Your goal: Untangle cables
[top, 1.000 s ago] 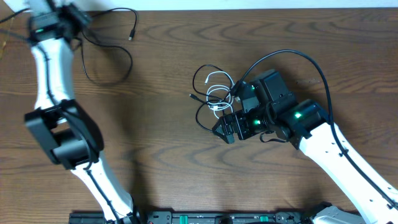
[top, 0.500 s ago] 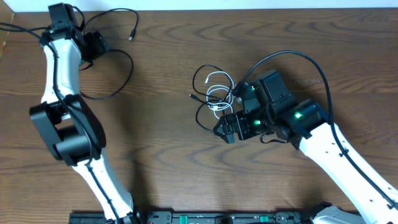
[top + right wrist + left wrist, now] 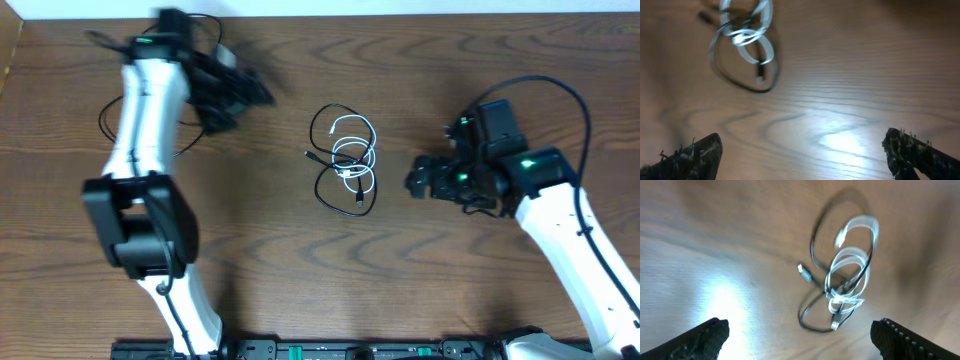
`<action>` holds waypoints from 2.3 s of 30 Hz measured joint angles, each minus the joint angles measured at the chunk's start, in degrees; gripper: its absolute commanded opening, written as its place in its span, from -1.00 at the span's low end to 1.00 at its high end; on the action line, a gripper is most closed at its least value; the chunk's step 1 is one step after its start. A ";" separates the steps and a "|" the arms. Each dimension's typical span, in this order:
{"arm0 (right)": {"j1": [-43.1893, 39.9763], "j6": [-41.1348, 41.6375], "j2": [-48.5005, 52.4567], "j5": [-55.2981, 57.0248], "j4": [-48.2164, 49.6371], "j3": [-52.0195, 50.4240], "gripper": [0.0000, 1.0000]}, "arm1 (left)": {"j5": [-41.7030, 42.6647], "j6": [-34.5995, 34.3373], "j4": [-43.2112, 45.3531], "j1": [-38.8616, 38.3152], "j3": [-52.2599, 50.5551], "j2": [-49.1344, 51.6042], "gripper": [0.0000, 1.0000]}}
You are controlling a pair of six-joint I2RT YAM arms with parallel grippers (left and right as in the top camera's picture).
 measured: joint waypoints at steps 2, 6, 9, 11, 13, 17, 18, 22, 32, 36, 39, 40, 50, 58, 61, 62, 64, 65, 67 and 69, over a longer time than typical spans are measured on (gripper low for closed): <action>-2.14 0.04 0.00 0.39 -0.52 -0.70 0.99 | -2.32 0.00 0.22 -4.28 -3.02 0.20 0.93; -4.42 0.17 0.00 0.48 -0.90 -3.34 0.99 | -7.48 -0.72 3.93 -12.00 -10.08 0.50 0.93; -4.42 0.20 0.00 -0.68 -0.74 -5.64 0.98 | -10.14 -2.67 7.13 -15.63 -14.23 0.52 0.91; -4.44 0.22 0.00 -1.95 -0.22 -7.19 0.99 | -11.96 -4.76 9.29 -17.27 -16.13 0.57 0.86; -4.42 0.24 0.00 -3.48 0.92 -8.57 0.99 | -13.29 -6.62 11.47 -18.34 -17.35 0.59 0.85; -4.44 0.24 0.00 -6.40 3.23 -10.01 0.98 | -15.06 -8.74 15.69 -20.33 -18.71 0.59 0.83; -4.42 0.24 0.00 -6.86 3.45 -10.03 0.98 | -15.47 -9.09 16.24 -20.94 -18.82 0.59 0.79; -4.44 0.24 0.00 -8.22 3.96 -10.03 0.98 | -18.99 -11.10 17.84 -23.76 -18.95 0.59 0.73; -4.44 0.24 0.00 -9.07 4.11 -10.03 0.99 | -26.73 -12.92 18.62 -25.90 -18.97 1.16 0.49; -4.44 0.24 0.00 -9.20 4.39 -10.03 0.98 | -27.52 -13.22 18.43 -26.08 -19.39 1.57 0.25; -4.44 0.24 0.00 -9.22 4.57 -10.03 0.99 | -27.85 -13.40 18.47 -26.29 -19.65 1.57 0.22; -4.42 0.24 0.00 -9.22 4.55 -10.03 0.98 | -27.85 -13.44 18.60 -26.36 -19.74 1.60 0.19; -4.44 0.24 0.00 -10.29 4.96 -10.03 0.99 | -28.04 -11.85 19.39 -27.06 -22.60 1.68 0.17; -4.44 0.24 0.00 -10.64 4.94 -10.03 0.98 | -28.00 -10.64 21.38 -27.28 -22.77 1.70 -0.82; -4.42 0.24 0.00 -10.75 4.94 -10.03 0.98 | -27.80 -10.71 21.49 -27.45 -22.77 1.70 -0.85; -4.42 0.24 0.00 -10.91 4.94 -10.03 0.99 | -27.80 -10.71 21.49 -27.47 -22.77 1.70 -0.85; -4.44 0.24 0.00 -11.45 4.92 -10.05 0.99 | -27.82 -10.73 21.18 -27.50 -22.77 1.70 -0.85; -4.42 0.24 0.00 -11.91 4.87 -10.03 0.98 | -27.85 -10.75 20.20 -27.47 -22.51 1.70 -0.85; -4.44 0.24 0.00 -12.68 4.85 -10.05 0.99 | -27.85 -10.75 17.49 -27.43 -21.92 1.68 -0.85; -4.35 0.24 0.00 -13.16 4.76 -10.05 0.99 | -27.56 -10.75 15.76 -27.45 -20.85 1.36 -0.85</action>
